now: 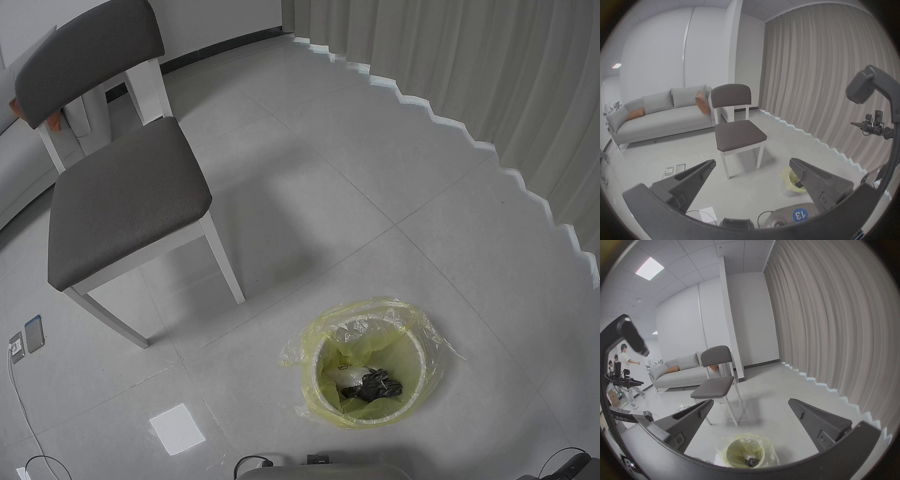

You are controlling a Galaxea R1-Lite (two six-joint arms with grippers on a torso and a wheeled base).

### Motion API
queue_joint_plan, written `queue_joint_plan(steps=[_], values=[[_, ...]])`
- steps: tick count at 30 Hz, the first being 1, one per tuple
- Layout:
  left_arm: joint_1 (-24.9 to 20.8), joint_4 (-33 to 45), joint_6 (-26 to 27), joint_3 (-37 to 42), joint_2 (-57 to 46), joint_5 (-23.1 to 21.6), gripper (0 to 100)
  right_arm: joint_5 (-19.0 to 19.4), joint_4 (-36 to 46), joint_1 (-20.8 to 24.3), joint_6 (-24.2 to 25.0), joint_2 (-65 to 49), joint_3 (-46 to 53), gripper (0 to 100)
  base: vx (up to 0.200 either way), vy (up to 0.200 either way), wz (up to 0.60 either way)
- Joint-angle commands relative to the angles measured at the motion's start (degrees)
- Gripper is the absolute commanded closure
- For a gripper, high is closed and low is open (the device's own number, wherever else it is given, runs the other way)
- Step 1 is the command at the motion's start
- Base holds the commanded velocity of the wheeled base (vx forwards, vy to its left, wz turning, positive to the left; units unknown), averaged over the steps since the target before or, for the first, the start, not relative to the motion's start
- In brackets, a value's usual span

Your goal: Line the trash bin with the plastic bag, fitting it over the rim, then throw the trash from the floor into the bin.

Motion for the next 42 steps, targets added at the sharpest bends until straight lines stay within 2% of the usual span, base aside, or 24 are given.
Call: queue_joint_plan(steps=[1,5,7,12,14,17,18,21,38,42], values=[[-0.04,2.24,-0.9,0.58,-3.83,0.1,0,0.23,-0.11,0.76,0.61,-10.77,7.03,0,0.0,0.0,0.0],[0.04,1.01,-4.15,5.41,-3.83,0.01,0,-0.03,-0.11,0.5,0.61,-13.06,7.99,0,0.0,0.0,0.0],[-0.04,-3.3,-4.15,11.57,-3.83,0.1,0,-0.21,-0.11,0.41,0.44,-15.25,9.31,0,0.0,0.0,0.0],[0.04,-26.15,-4.24,33.45,-3.83,1.94,0,-0.12,0.07,0.32,-1.32,-18.86,13.71,0,0.0,0.0,0.0],[0.04,-41.7,-3.45,46.02,-3.83,4.23,0,-0.12,-0.19,0.32,-1.32,-19.56,15.11,0,0.0,0.0,0.0],[-0.13,-59.28,3.14,61.4,-3.83,4.05,0,-0.47,-0.02,0.32,-0.97,-21.05,15.91,0,0.0,0.0,0.0],[-0.04,-60.78,4.29,62.37,-3.83,4.05,0,-0.47,-0.02,0.32,-0.97,-21.49,15.99,0,0.0,0.0,0.0],[0.04,-55.68,4.99,61.4,-3.83,3.53,0,-0.38,0.07,0.32,-1.58,-23.43,15.99,0,0.0,0.0,0.0],[-0.04,-58.31,4.46,62.28,-3.83,4.67,0,-0.03,0.33,-0.91,-2.73,-25.19,18.98,0,0.0,0.0,0.0],[-0.04,-58.23,4.46,62.28,-3.83,4.67,0,0.06,0.33,-0.82,-2.9,-25.54,22.15,0,0.0,0.0,0.0]])
